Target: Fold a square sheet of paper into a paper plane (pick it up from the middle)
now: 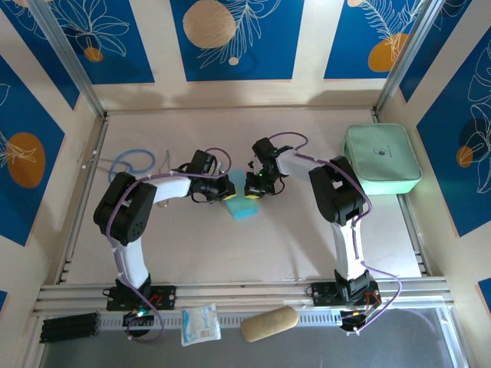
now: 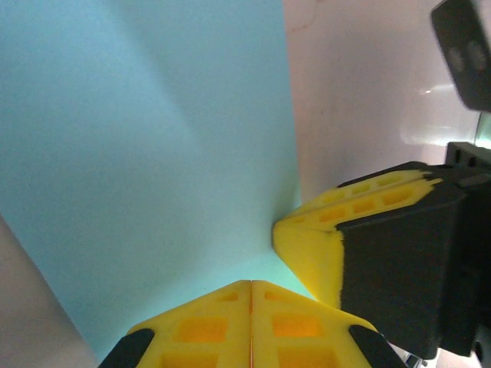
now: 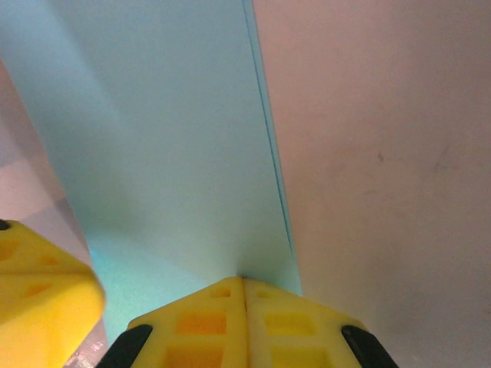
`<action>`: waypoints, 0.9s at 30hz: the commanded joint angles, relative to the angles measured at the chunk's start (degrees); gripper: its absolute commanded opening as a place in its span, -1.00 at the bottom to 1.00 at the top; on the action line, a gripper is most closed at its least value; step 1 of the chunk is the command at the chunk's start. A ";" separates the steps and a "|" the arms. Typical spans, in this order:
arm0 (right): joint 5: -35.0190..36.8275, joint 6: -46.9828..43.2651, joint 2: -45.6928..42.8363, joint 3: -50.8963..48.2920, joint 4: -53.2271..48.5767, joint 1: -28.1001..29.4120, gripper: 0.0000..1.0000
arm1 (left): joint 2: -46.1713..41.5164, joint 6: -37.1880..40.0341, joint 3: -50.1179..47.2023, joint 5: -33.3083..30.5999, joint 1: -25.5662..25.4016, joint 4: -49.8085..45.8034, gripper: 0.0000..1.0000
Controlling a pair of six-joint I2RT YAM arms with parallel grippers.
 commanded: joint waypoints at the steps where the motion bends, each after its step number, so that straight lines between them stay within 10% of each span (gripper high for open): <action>1: 12.71 0.51 6.85 -4.00 -7.71 -0.94 -0.85 | 2.03 0.00 0.77 2.21 -1.08 -0.34 -0.85; 27: 13.96 3.71 7.52 -6.30 -6.55 -1.74 -0.86 | -5.39 11.56 -8.80 -1.25 -0.89 -9.98 -0.87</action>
